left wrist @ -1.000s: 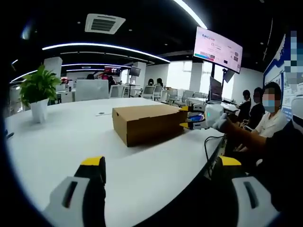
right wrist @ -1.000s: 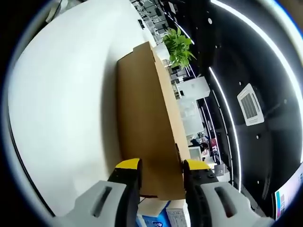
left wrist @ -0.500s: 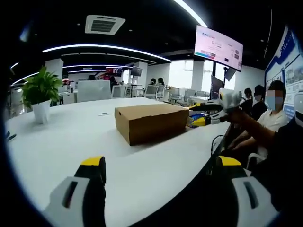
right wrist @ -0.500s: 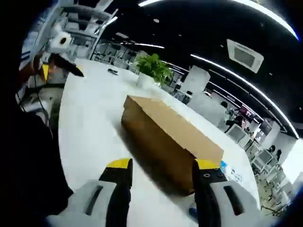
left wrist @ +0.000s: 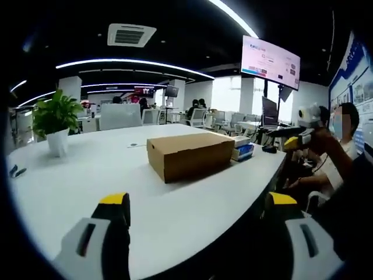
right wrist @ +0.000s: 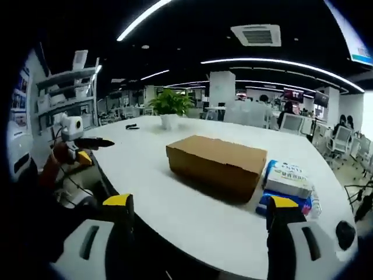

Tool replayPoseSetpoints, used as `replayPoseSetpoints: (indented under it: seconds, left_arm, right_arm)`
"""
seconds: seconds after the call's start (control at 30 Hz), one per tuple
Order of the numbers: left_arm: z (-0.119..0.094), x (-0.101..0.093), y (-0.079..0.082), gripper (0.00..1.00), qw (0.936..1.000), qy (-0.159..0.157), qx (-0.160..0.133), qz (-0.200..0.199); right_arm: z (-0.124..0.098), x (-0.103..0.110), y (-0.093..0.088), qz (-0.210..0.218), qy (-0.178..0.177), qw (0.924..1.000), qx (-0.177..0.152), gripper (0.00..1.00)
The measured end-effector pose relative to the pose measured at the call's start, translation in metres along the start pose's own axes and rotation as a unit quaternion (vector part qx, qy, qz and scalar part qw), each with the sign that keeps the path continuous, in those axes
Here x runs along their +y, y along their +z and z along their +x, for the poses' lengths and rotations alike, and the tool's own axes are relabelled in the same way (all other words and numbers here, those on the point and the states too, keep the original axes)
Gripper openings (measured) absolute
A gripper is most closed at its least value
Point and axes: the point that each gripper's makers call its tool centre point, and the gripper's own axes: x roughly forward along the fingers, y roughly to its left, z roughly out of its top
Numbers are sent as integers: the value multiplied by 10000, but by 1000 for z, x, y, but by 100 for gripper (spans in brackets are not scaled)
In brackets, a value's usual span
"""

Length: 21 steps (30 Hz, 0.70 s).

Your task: Operate the shoe box by opening the lid, removing the specified soft item, and placing it in the target area until the item is outside and the box remains undamaged.

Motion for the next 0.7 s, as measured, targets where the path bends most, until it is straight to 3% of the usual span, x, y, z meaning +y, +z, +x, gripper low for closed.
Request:
replayPoseSetpoints:
  seconds: [0.13,0.27,0.53,0.7]
  left_arm:
    - [-8,4,-1,99,9999,125,35,-68]
    - [-14,5,-1,99,9995,205,64,-221]
    - [-18,-4,3,99,9996,124,127,-218]
    - [-20,-1,4,99,9996,177,120,-191]
  right_arm:
    - [-19,-4,-8,74,-110,9997,216,100]
    - [-27,7,-33,-41,7,9973,732,100]
    - [-1,14,-64,396,248,9964,709,99]
    - [-2,14,-57,317,240,9976,562,98]
